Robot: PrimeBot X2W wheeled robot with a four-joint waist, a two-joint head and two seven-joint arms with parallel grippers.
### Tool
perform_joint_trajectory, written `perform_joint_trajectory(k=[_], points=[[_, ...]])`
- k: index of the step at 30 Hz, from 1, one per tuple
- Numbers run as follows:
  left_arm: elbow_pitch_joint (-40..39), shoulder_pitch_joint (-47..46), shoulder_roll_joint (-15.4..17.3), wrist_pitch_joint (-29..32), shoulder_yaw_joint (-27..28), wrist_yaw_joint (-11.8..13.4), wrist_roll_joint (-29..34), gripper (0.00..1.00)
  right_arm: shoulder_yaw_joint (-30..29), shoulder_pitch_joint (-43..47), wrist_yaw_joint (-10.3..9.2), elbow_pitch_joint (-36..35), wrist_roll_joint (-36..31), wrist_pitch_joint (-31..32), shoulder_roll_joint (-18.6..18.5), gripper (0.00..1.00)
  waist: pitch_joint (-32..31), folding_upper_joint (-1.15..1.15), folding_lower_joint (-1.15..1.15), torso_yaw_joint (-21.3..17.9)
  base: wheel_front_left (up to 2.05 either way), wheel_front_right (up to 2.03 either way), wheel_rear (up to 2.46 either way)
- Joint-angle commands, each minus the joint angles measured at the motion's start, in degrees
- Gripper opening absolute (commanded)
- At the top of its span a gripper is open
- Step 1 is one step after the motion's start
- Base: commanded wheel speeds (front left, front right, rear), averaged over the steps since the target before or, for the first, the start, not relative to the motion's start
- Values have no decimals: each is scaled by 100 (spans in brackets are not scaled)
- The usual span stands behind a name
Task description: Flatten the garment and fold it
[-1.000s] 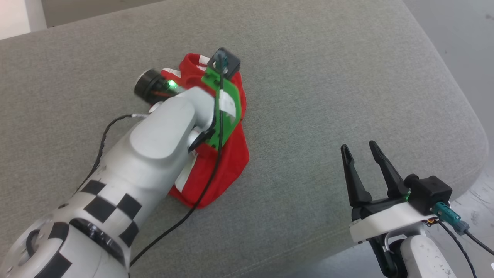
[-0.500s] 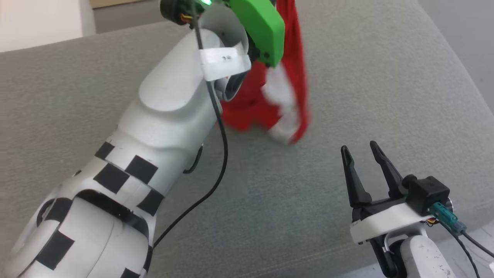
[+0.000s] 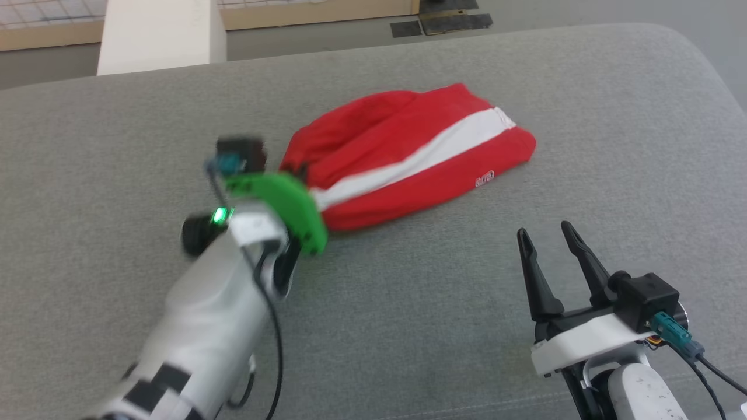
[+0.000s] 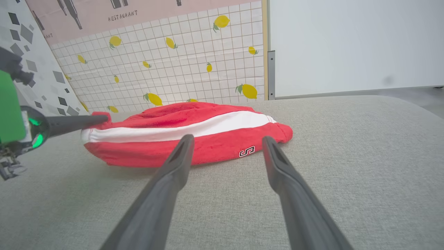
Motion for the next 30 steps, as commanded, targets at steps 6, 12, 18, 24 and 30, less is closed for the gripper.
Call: perform_joint_trajectory(k=[6, 12, 18, 24, 30], points=[[10, 872, 477, -98, 205, 158, -238, 0, 59, 92, -9, -96, -32, 58, 3, 100, -45, 0, 0, 164, 0, 0, 0], [-44, 1188, 772, -627, 274, 117, -159, 100, 109, 92, -9, -107, -37, 114, 3, 100, -115, 0, 0, 155, 0, 0, 0], [-592, 1613, 1035, -1087, 351, 196, 182, 100, -44, 176, -9, -171, -103, 165, 3, 100, -255, 0, 0, 243, 0, 0, 0], [-1878, 2400, 1292, -1131, 772, 512, 698, 100, -167, 256, -9, -290, -114, 205, 3, 100, -288, 0, 0, 385, 0, 0, 0], [-2349, 2684, 1321, -1019, 623, 402, 812, 100, -133, 193, -9, -370, -98, 217, 3, 100, -130, 0, 0, 361, 0, 0, 0]])
